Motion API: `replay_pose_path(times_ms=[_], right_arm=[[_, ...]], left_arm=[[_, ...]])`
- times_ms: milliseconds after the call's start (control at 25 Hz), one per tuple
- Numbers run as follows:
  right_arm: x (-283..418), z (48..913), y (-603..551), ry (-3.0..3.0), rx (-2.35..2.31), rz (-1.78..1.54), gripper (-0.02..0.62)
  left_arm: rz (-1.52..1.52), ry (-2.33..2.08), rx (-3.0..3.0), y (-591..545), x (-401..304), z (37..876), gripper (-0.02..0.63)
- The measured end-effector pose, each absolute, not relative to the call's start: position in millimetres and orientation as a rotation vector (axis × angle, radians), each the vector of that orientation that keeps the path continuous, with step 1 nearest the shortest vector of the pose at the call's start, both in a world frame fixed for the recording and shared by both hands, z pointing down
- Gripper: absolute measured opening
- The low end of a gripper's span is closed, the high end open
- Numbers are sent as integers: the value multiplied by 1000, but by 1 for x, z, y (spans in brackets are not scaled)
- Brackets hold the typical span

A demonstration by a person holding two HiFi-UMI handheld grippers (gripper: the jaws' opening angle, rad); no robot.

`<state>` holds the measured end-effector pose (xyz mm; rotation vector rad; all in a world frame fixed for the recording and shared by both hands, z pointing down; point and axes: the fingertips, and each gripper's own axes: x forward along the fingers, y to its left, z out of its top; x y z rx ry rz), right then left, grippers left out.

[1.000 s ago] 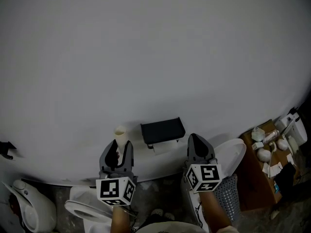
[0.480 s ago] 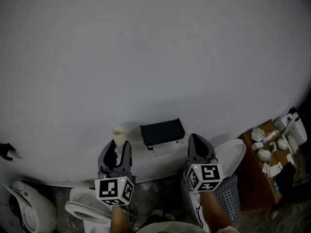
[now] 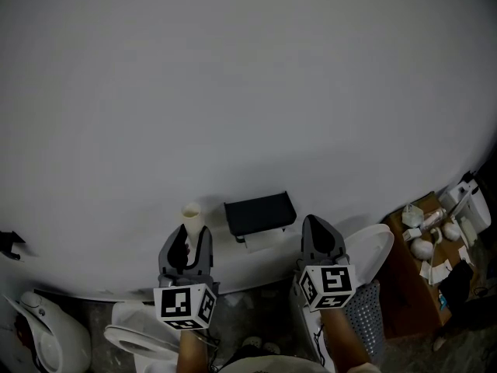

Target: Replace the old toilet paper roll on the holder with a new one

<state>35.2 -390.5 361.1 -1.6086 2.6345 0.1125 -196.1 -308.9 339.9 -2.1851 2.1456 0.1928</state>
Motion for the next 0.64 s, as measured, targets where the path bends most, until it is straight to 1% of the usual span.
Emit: replay_pose_path(times_ms=[640], right_arm=[[34,356,-393,2636,-1610,131,-9]], left_arm=[[179,2138,-2181,-313,-196,337,173]])
